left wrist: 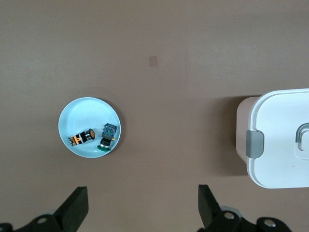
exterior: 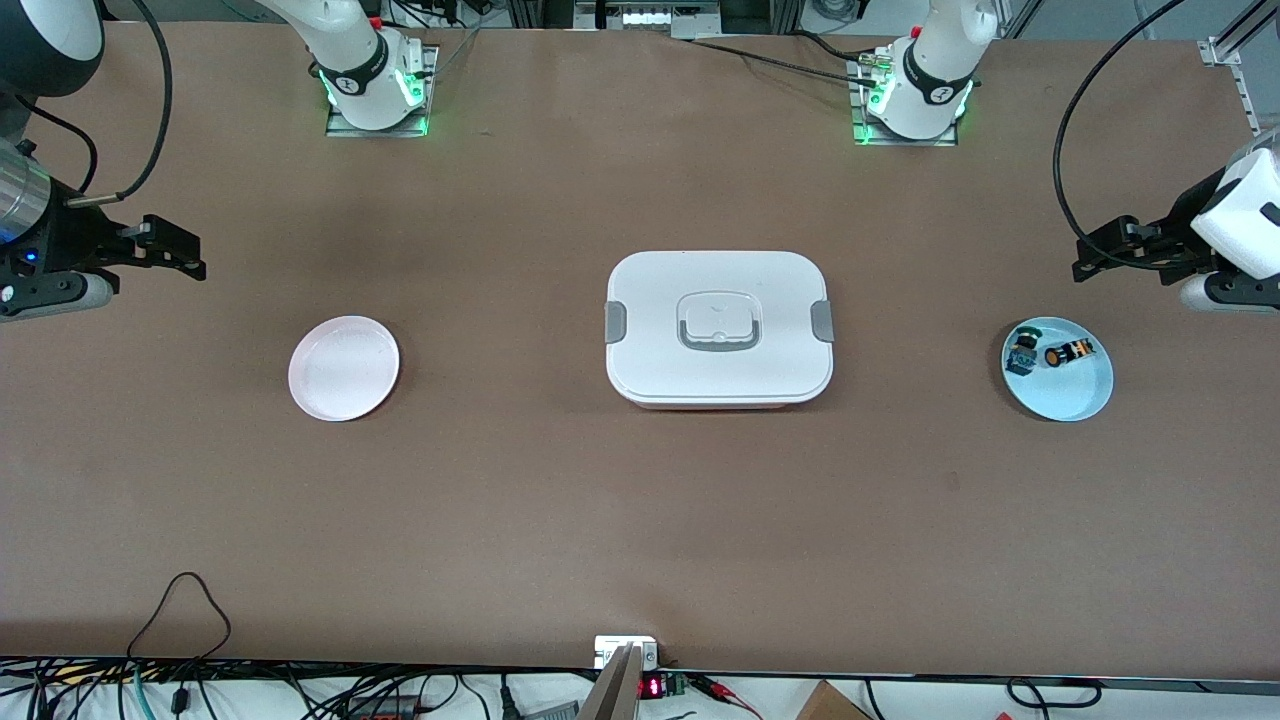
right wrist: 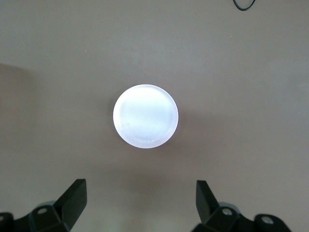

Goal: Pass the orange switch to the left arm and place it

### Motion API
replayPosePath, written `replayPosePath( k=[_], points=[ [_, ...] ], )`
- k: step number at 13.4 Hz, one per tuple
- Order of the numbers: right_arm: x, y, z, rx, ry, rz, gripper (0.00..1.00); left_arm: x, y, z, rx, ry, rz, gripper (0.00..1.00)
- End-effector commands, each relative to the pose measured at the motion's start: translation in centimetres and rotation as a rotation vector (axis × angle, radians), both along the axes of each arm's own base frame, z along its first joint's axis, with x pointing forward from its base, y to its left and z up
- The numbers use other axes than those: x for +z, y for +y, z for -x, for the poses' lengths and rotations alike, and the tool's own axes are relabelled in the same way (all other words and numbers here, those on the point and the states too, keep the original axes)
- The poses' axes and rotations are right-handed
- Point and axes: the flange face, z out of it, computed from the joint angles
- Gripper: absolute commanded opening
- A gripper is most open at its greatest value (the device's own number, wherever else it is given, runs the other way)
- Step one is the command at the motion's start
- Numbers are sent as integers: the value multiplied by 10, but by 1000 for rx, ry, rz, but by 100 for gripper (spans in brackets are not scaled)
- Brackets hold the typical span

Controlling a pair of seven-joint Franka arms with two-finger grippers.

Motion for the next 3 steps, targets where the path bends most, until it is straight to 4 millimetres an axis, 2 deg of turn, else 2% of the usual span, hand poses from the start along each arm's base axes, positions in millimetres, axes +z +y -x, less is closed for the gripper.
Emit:
replayPosePath(
  k=[1,3],
  points=[
    [4,-1,-1,-2,2,-1,100,5,1,5,-5,-13,-1,100],
    [4,-1,-1,-2,1,-1,100,5,1,5,-5,-13,-1,100]
  ],
)
